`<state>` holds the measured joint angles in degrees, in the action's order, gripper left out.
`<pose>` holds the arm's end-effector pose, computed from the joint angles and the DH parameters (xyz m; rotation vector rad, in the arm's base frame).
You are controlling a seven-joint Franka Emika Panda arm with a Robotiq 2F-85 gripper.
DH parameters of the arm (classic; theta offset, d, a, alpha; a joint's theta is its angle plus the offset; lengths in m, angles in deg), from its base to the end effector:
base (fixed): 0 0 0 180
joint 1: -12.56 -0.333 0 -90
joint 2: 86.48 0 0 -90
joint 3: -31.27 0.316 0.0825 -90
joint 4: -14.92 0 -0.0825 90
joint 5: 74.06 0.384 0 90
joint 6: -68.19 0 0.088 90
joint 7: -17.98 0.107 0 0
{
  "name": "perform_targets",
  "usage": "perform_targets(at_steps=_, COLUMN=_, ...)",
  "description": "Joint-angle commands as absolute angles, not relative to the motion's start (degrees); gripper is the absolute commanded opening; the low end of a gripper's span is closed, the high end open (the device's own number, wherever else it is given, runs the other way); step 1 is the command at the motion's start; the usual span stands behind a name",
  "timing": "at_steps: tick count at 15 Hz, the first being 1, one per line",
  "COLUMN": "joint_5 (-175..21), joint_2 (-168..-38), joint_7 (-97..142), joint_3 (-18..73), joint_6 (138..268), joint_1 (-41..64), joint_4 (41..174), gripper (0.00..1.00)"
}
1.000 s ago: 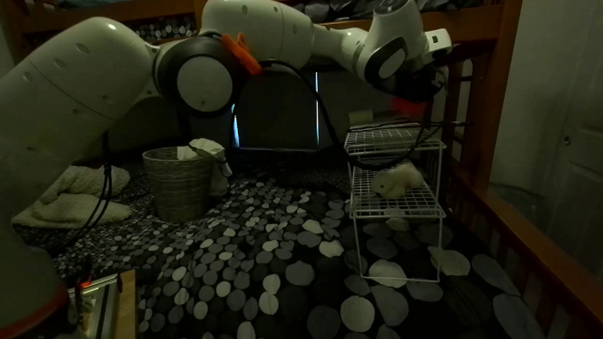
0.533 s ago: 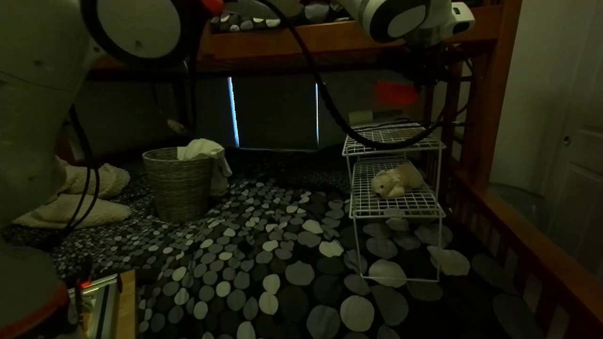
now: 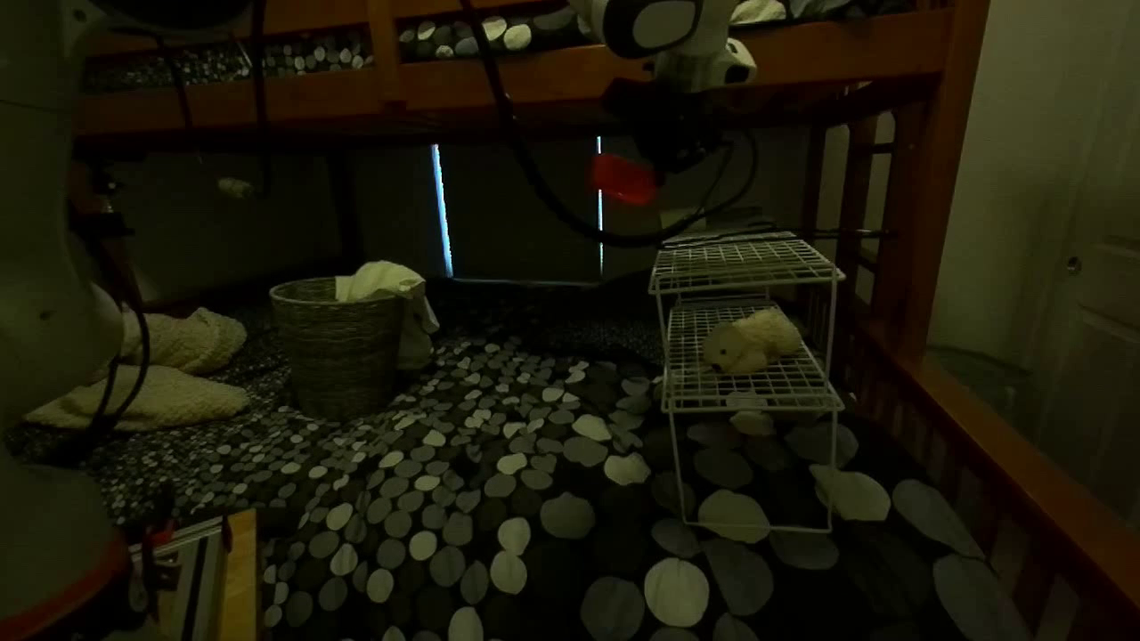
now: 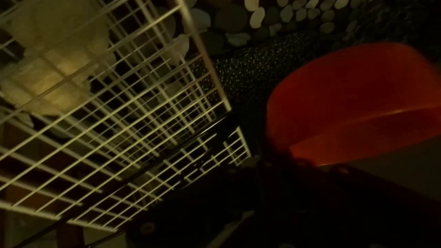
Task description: Pick up the red bowl and put it on the bed
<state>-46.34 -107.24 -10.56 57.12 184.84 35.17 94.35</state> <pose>0.6901 0.0113 0.5657 -2.5120 -0.4453 -0.5824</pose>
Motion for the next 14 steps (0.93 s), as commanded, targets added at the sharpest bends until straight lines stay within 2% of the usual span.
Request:
perform_targets(at_steps=1, joint_5=-43.74, joint_2=-105.61, joint_7=-10.36, joint_3=49.20, joint_6=183.97, joint_1=28.01, joint_4=95.15, gripper=0.04)
perform_targets(at_steps=8, joint_5=-51.27, joint_2=-101.31, joint_7=-12.07, joint_3=43.13, joint_6=180.08, joint_1=20.31, joint_4=102.72, gripper=0.01)
perform_targets(at_steps=14, joint_5=-58.89, joint_2=-100.71, joint_7=-9.46, joint_3=43.72, joint_6=191.70, joint_1=10.35, joint_4=110.22, gripper=0.01)
